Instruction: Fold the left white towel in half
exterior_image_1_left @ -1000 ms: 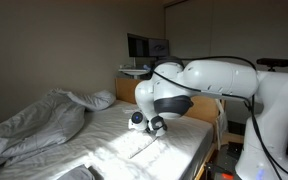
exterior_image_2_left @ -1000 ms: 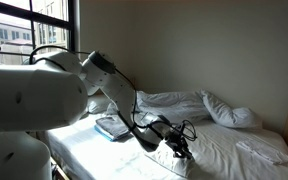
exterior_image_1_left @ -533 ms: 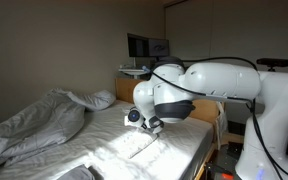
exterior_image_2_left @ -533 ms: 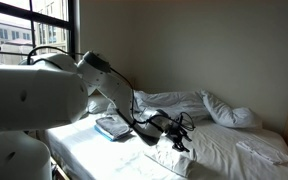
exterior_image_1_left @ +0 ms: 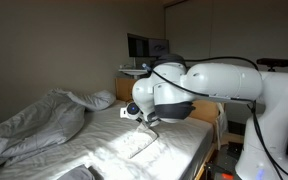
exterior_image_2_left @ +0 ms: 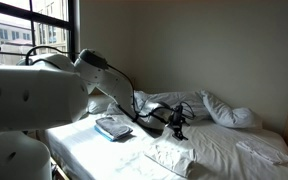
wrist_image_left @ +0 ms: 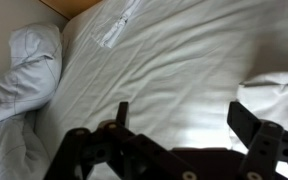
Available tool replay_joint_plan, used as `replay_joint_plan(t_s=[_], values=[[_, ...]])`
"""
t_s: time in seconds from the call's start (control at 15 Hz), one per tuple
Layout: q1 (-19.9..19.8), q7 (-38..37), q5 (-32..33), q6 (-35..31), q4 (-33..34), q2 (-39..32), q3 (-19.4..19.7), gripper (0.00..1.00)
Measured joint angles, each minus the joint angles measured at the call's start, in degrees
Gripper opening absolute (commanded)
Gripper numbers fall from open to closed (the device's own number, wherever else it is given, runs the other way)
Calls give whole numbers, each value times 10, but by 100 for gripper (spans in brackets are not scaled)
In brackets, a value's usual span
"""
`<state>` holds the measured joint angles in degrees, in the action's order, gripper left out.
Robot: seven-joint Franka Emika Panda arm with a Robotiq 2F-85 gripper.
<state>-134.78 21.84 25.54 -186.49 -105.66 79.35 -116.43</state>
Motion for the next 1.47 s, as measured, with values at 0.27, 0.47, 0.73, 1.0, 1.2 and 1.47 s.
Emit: replay_joint_plan(t_s=[0.27, 0.47, 0.73, 1.0, 1.2, 1.47], values=[[2, -1, 23, -76, -22, -20, 1, 100], [2, 0, 84, -116, -52, -67, -4, 100], [0, 1, 210, -116, -76, -161, -13, 100], [-12, 2, 347, -116, -121, -271, 9, 100], [-24, 3, 464, -116, -174, -355, 38, 100], [-48, -6, 651, -116, -238, -458, 96, 100]])
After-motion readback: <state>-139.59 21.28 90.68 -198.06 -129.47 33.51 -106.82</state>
